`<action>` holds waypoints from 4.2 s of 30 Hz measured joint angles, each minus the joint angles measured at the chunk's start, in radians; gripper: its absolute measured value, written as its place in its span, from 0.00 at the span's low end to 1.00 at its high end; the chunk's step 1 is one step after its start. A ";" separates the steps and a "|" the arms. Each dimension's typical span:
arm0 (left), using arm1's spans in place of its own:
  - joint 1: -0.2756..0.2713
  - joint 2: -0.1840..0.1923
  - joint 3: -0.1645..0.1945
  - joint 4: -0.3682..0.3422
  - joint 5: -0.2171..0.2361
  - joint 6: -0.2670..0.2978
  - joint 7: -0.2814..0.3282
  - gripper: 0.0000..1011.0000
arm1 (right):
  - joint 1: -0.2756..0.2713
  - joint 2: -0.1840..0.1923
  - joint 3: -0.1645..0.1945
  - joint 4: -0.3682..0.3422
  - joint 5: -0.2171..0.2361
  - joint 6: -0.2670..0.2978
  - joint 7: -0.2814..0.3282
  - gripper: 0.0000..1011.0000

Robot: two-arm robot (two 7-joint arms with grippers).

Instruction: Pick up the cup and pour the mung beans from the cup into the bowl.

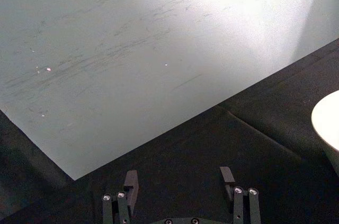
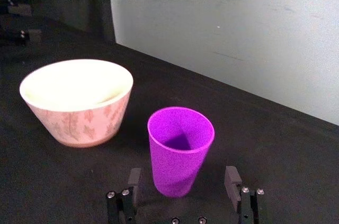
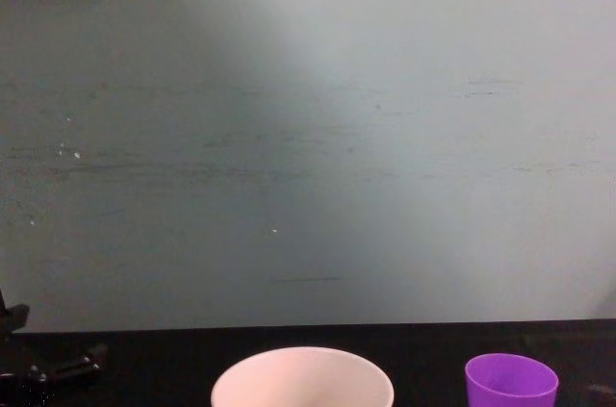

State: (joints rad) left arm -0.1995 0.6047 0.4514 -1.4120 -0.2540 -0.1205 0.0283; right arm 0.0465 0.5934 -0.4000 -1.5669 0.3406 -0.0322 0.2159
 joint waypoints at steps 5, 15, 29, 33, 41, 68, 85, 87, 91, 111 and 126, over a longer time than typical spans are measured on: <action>0.000 0.000 0.000 0.000 0.000 0.000 0.000 0.99 | 0.056 -0.039 -0.005 0.055 0.013 0.018 0.054 0.99; 0.000 0.000 0.000 0.000 0.000 0.000 0.000 0.99 | 0.111 -0.081 -0.008 0.102 -0.002 0.042 0.092 0.99; 0.000 0.000 0.000 0.000 0.000 0.000 0.000 0.99 | 0.135 -0.117 0.004 0.133 -0.032 0.053 0.127 0.99; 0.000 0.000 0.000 0.000 0.000 0.000 0.000 0.99 | 0.137 -0.123 0.007 0.139 -0.037 0.053 0.133 0.99; 0.000 0.000 0.000 0.000 0.000 0.000 0.000 0.99 | 0.137 -0.140 0.021 0.148 -0.049 0.052 0.148 0.99; 0.000 0.000 0.000 0.000 0.000 0.000 0.000 0.99 | 0.087 -0.175 0.100 0.104 -0.046 0.049 0.171 0.71; 0.000 0.000 0.000 0.000 0.000 0.000 0.000 0.99 | 0.128 -0.151 0.144 -0.017 0.080 0.223 0.191 0.71; 0.000 0.000 0.000 0.000 0.000 0.000 0.000 0.99 | 0.141 -0.143 0.143 -0.027 0.093 0.248 0.192 0.71; 0.000 0.000 0.000 0.000 0.000 0.000 0.000 0.99 | 0.153 -0.133 0.136 -0.037 0.103 0.271 0.191 0.71; 0.000 0.000 0.000 0.000 0.000 0.000 0.000 0.99 | 0.158 -0.129 0.129 -0.037 0.109 0.278 0.187 0.71; 0.000 0.000 0.000 0.000 0.000 0.000 0.000 0.99 | 0.157 -0.130 0.131 -0.039 0.109 0.277 0.185 0.71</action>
State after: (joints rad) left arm -0.1996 0.6047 0.4513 -1.4120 -0.2539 -0.1205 0.0283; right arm 0.2038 0.4634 -0.2693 -1.6055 0.4495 0.2453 0.4014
